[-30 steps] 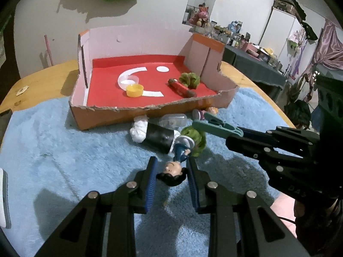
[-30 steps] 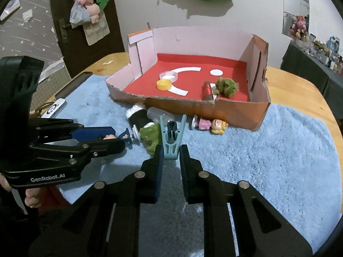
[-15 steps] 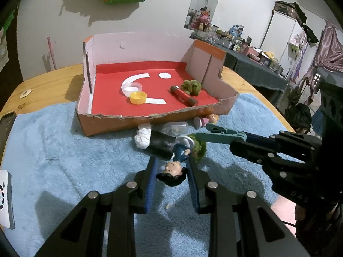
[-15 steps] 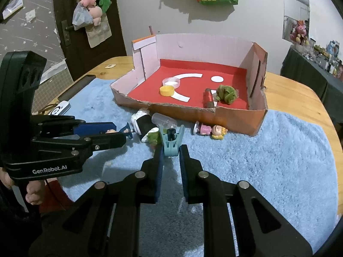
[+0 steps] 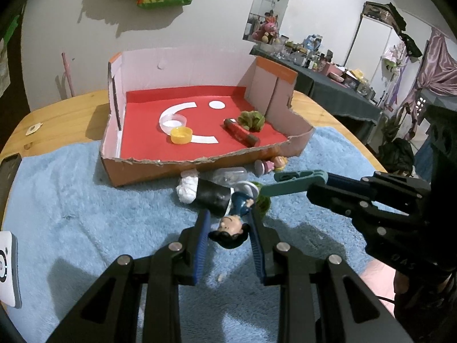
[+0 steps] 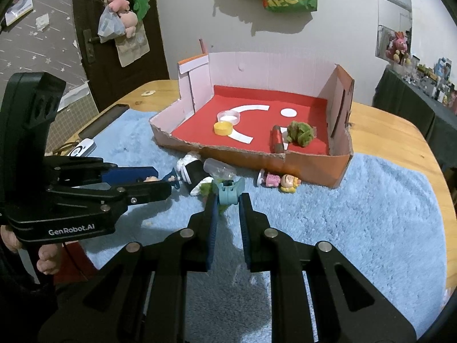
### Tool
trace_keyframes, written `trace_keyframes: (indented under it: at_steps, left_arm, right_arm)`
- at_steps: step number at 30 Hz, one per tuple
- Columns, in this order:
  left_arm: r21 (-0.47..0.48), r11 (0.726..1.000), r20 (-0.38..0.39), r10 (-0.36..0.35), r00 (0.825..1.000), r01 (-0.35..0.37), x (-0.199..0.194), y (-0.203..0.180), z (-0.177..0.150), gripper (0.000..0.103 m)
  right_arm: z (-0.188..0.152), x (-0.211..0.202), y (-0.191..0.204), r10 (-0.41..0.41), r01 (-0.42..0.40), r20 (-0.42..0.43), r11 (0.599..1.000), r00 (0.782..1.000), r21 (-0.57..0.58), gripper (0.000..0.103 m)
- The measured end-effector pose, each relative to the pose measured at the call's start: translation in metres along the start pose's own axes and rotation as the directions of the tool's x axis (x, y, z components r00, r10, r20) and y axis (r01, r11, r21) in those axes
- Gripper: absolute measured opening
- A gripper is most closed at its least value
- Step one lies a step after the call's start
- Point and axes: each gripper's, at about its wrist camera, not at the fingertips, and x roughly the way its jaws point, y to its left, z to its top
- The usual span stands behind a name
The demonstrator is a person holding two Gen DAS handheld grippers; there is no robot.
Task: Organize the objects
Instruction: 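Lift the clothespin and figurine off the rug with both tools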
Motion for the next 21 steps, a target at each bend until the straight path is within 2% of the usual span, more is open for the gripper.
trace_keyframes:
  at_steps: [9,21]
  left_arm:
    - [0.003,1.000,0.003,-0.004,1.000,0.004,-0.001,-0.001,0.001,0.029]
    - [-0.001,1.000,-0.023,-0.011,1.000,0.011,0.006,-0.001,-0.003,0.029]
  right_arm:
    - [0.003,-0.003,0.000,-0.002,0.002,0.004,1.000,1.000,-0.005,0.014]
    - [-0.008,0.014,-0.003,0.009,-0.008,-0.047,1.000,0.999,0.013,0.014]
